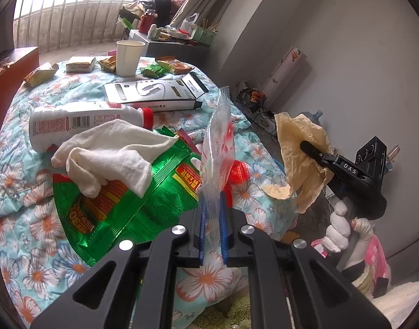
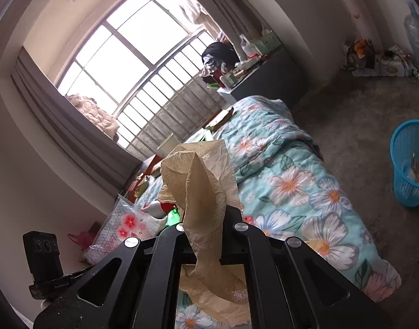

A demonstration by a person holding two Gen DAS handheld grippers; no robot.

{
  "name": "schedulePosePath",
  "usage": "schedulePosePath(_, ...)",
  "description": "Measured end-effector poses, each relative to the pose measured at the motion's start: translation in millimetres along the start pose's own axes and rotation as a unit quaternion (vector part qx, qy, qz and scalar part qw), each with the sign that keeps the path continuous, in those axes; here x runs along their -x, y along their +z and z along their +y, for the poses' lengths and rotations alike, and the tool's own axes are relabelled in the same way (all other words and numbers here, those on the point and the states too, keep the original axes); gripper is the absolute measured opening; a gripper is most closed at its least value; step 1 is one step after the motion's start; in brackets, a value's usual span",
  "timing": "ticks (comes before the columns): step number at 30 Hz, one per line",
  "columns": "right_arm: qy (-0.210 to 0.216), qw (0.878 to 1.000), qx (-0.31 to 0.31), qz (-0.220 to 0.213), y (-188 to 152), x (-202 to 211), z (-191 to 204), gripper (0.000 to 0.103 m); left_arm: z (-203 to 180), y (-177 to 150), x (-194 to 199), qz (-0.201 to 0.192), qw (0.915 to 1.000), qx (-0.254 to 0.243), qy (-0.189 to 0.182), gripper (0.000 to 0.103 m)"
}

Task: Collect trash
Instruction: 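Grasp the clear plastic bag with the left tool while the right tool holds the paper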

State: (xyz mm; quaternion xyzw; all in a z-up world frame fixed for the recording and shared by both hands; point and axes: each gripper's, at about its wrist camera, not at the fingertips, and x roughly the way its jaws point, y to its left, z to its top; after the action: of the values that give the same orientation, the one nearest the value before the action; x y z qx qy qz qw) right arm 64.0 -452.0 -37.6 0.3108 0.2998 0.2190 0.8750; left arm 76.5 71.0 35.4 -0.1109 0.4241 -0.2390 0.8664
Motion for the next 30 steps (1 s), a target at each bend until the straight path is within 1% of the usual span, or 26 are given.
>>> schedulePosePath(4, 0.012, 1.0, -0.004, -0.017, 5.8, 10.5, 1.1, 0.002, -17.6, 6.4, 14.5, -0.037, 0.9988, -0.031, 0.001, 0.008)
schedulePosePath(8, 0.02, 0.999, -0.007, -0.032, 12.7, 18.7, -0.3, 0.002, -31.3, 15.7, 22.3, -0.063, 0.9964, -0.057, -0.01, 0.008)
schedulePosePath(12, 0.023, 0.998, -0.01, -0.049, 19.5, 27.3, -3.9, 0.002, -44.2, 29.9, 16.1, -0.07, 0.9943, -0.078, -0.019, 0.008)
schedulePosePath(17, 0.012, 0.997, -0.013, -0.074, 35.0, 38.7, -15.5, 0.002, -68.3, 56.7, -4.8, -0.064, 0.9912, -0.107, -0.045, 0.008)
schedulePosePath(19, 0.0, 0.996, -0.017, -0.087, 44.9, 45.6, -25.2, 0.002, -83.9, 71.3, -21.1, -0.049, 0.9898, -0.12, -0.06, 0.008)
schedulePosePath(22, -0.023, 0.994, -0.026, -0.108, 63.4, 58.8, -45.9, 0.002, -112.5, 98.4, -55.8, -0.011, 0.9873, -0.128, -0.093, 0.008)
schedulePosePath(23, -0.035, 0.992, -0.027, -0.115, 70.2, 63.9, -54.0, 0.002, -125.1, 107.1, -68.8, 0.002, 0.9851, -0.139, -0.101, 0.008)
schedulePosePath(26, -0.081, 0.987, -0.032, -0.135, 91.9, 78.4, -82.4, 0.002, -169.3, 128.7, -110.7, 0.031, 0.9772, -0.181, -0.107, 0.008)
schedulePosePath(30, -0.125, 0.979, -0.076, -0.141, 115.1, 87.2, -138.0, 0.002, -225.9, 143.8, -182.4, 0.091, 0.9625, -0.224, -0.123, 0.008)
